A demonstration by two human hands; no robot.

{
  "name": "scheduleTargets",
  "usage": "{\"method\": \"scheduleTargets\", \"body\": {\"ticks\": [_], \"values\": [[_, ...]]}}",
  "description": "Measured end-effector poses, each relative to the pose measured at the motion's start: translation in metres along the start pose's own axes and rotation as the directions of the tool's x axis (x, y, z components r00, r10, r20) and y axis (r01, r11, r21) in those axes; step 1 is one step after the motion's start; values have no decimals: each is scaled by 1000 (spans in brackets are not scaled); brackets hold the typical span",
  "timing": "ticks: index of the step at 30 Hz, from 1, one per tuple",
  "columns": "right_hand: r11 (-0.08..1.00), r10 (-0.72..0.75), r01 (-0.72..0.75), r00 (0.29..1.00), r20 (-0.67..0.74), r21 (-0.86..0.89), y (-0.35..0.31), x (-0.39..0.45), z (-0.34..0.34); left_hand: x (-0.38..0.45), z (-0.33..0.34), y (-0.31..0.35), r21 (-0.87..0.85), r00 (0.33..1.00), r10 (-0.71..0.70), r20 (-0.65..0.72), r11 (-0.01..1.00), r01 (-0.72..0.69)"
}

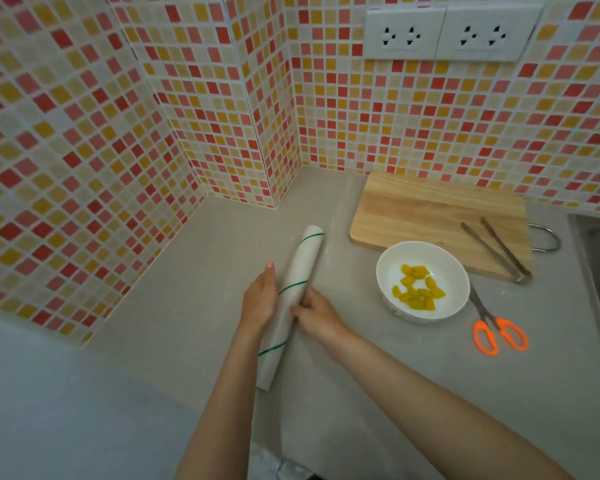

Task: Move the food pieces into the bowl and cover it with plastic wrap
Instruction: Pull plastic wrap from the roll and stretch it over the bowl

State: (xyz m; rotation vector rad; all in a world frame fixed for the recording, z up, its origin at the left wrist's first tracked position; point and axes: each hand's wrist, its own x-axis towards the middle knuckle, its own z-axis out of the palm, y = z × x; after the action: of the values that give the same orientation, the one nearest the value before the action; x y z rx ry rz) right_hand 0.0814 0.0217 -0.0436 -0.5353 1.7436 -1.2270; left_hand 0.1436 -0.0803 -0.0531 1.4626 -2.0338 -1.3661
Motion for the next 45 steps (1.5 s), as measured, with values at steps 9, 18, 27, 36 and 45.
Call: {"method": "scheduleTargets", "body": {"ticks": [9, 18, 27, 36, 45], "values": [[951, 137, -141, 990, 33, 275, -8, 0, -7, -11, 2, 8, -118, 999, -40, 12, 992, 41], [794, 112, -132, 991, 70, 594, -11, -5, -27, -25, -4, 30, -392, 980, 200, 1, 902, -184], [805, -58, 0, 995, 78, 594, -26, -15, -50, -30, 20, 49, -422, 918, 237, 319, 902, -87], [925, -86, 249, 873, -480, 287, -41, -14, -85, -41, 61, 80, -616, 908, 242, 342, 787, 22], [864, -242, 481, 655, -716, 148, -61, -17, -120, -44, 69, 110, -564, 877, 353, 327, 817, -118]]}}
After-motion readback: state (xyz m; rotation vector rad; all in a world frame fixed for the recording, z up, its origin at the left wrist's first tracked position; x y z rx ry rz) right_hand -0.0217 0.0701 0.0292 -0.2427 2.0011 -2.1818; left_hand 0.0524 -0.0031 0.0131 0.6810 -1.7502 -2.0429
